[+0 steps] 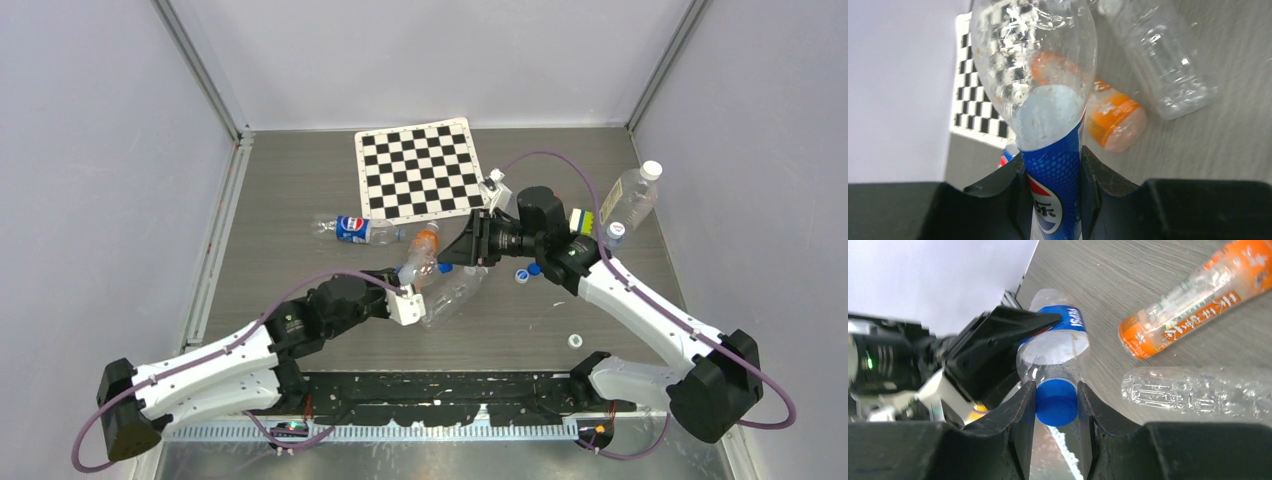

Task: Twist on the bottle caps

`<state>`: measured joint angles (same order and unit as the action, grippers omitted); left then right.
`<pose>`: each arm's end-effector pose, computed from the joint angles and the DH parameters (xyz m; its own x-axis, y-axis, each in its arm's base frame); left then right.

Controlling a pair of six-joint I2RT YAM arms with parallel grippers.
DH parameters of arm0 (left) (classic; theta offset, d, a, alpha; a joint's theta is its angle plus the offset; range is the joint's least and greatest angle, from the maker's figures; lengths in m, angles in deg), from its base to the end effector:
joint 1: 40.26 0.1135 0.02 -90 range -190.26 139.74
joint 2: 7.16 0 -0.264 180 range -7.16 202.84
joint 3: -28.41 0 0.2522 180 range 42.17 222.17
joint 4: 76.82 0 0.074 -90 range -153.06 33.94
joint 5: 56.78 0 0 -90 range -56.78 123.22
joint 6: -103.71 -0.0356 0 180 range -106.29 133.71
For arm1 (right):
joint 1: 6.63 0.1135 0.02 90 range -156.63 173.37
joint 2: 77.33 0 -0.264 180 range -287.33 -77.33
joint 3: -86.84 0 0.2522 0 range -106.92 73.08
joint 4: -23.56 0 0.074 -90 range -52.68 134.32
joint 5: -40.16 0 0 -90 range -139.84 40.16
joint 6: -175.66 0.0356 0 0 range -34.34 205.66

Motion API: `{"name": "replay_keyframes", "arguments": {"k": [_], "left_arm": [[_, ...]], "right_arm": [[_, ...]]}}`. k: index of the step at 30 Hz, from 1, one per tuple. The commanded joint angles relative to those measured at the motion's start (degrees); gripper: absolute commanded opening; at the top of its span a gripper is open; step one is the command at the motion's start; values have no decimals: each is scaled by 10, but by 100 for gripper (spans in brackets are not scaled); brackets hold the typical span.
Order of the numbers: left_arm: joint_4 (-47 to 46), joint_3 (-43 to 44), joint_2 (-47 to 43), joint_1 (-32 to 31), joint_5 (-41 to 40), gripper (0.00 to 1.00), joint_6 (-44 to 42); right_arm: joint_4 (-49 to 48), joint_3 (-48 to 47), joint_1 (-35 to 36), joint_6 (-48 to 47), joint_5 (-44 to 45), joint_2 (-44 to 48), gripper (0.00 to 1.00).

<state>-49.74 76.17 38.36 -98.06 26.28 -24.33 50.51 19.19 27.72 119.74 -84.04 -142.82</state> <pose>0.1029 -0.1553 0.2658 0.3053 0.6631 -0.6834 0.7535 0.2706 0.5992 0.2004 0.1612 0.3198 -0.7843 0.0253 -0.6199 -0.5415 0.4597 0.7039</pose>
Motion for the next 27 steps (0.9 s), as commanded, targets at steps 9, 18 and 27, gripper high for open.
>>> {"name": "replay_keyframes", "arguments": {"k": [9,18,27], "left_arm": [[-187,12,11,-67,-218,34,31],[-175,-5,-33,-4,-156,34,227],[-310,-19,19,12,-31,34,307]], "right_arm": [[-5,-10,-32,135,127,43,63],[142,-115,-49,81,218,93,84],[-143,12,-49,105,233,162,94]]}}
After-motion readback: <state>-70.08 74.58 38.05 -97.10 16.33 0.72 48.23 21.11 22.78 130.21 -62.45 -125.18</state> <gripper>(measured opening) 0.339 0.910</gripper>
